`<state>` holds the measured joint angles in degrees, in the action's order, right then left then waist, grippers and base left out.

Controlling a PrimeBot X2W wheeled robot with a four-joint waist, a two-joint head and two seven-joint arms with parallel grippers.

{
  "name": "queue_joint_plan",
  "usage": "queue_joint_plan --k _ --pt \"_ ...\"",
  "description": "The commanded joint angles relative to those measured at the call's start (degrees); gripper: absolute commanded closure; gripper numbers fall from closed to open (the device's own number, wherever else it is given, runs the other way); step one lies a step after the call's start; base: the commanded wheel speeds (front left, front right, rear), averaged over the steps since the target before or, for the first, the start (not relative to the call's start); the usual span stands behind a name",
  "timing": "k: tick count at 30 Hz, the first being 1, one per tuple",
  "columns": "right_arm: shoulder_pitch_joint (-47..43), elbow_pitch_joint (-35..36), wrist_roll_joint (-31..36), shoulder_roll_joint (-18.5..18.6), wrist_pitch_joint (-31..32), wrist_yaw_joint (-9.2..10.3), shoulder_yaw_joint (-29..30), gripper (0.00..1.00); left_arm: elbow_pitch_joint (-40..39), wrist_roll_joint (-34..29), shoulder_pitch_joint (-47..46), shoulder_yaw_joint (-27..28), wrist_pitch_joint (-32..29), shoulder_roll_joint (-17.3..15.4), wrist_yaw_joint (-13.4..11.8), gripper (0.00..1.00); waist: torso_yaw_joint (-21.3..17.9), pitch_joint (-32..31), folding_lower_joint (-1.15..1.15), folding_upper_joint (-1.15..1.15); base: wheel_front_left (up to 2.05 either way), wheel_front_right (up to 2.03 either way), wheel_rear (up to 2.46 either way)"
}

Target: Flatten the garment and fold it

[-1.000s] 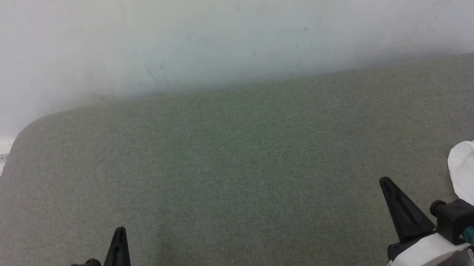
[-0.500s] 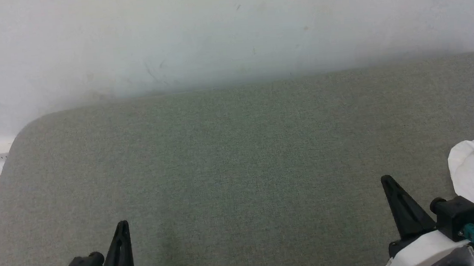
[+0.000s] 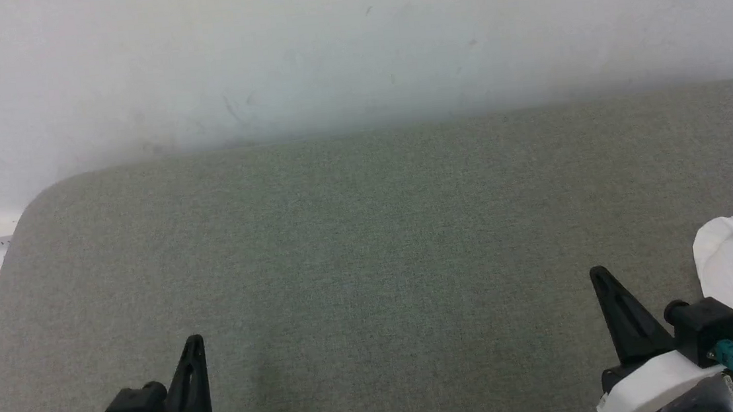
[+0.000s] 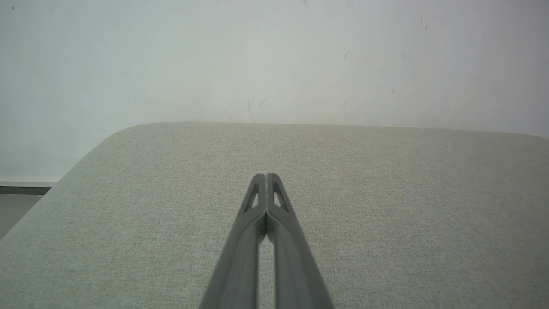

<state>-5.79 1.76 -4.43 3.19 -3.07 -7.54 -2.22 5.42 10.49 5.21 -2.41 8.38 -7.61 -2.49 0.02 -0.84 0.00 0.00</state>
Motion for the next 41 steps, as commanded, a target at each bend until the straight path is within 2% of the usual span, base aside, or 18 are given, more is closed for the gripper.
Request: queue_joint_plan --k 1,41 --pt "1.06 -0.16 0.51 -0.13 0.07 0.02 0.15 1.0 -0.43 -0.63 -1.09 0.33 -0.33 0.25 0.36 1.0 0.0 0.01 0.0 0.0 0.0 0.0 0.0" --pt "3.55 -1.0 2.57 -0.23 1.65 0.04 1.24 1.0 -3.06 -5.81 -3.26 1.42 -4.56 2.61 1.48 1.0 -0.01 0.45 0.0 0.0 0.0 0.0 0.0"
